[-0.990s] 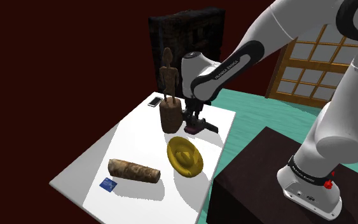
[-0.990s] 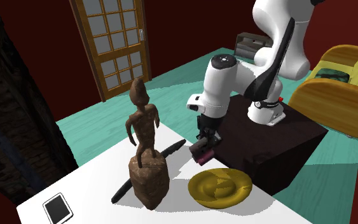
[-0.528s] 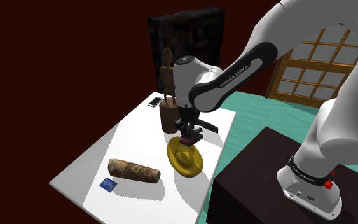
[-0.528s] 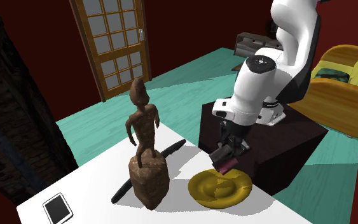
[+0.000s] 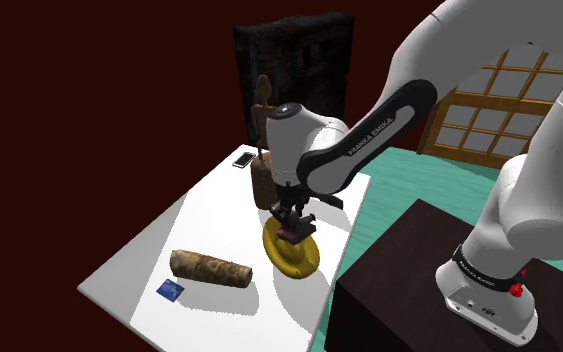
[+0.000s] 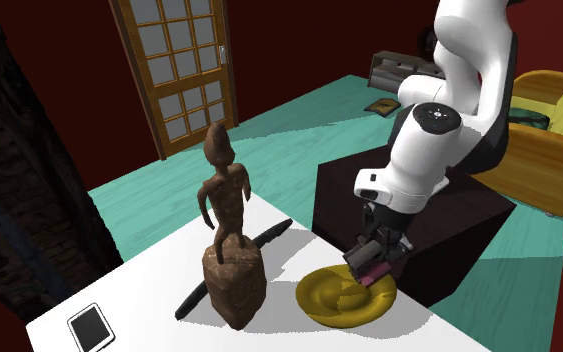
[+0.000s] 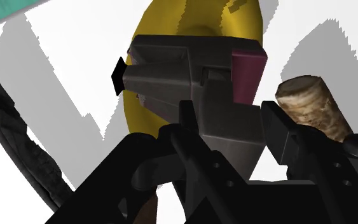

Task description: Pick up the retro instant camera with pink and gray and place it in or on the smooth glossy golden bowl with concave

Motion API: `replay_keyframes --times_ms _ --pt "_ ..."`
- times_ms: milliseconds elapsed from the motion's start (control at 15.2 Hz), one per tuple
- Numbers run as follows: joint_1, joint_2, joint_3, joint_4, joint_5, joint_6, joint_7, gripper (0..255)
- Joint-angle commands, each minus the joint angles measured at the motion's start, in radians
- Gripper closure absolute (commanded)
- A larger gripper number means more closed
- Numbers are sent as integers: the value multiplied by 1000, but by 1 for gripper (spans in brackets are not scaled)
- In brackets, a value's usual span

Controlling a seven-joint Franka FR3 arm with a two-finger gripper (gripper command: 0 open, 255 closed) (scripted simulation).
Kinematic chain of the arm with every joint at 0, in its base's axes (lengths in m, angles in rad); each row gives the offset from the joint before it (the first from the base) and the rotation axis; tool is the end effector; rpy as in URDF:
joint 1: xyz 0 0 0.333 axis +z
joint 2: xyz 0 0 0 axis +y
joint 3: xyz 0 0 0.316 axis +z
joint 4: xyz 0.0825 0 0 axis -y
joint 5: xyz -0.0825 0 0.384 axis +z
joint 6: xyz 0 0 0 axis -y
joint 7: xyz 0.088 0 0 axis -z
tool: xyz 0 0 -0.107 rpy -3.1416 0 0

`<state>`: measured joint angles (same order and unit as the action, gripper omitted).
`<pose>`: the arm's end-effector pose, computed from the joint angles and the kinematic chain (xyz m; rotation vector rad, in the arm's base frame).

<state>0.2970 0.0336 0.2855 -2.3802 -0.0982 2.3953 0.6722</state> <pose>0.4147 0.2724 0.3063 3.0857 -0.0264 0.0303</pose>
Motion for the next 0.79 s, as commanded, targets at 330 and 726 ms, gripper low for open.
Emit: replay_keyframes --times_ms 330,726 --pt "2 78 -6 -17 -47 91 38 255" --pt "9 153 -21 -23 -96 166 76 255"
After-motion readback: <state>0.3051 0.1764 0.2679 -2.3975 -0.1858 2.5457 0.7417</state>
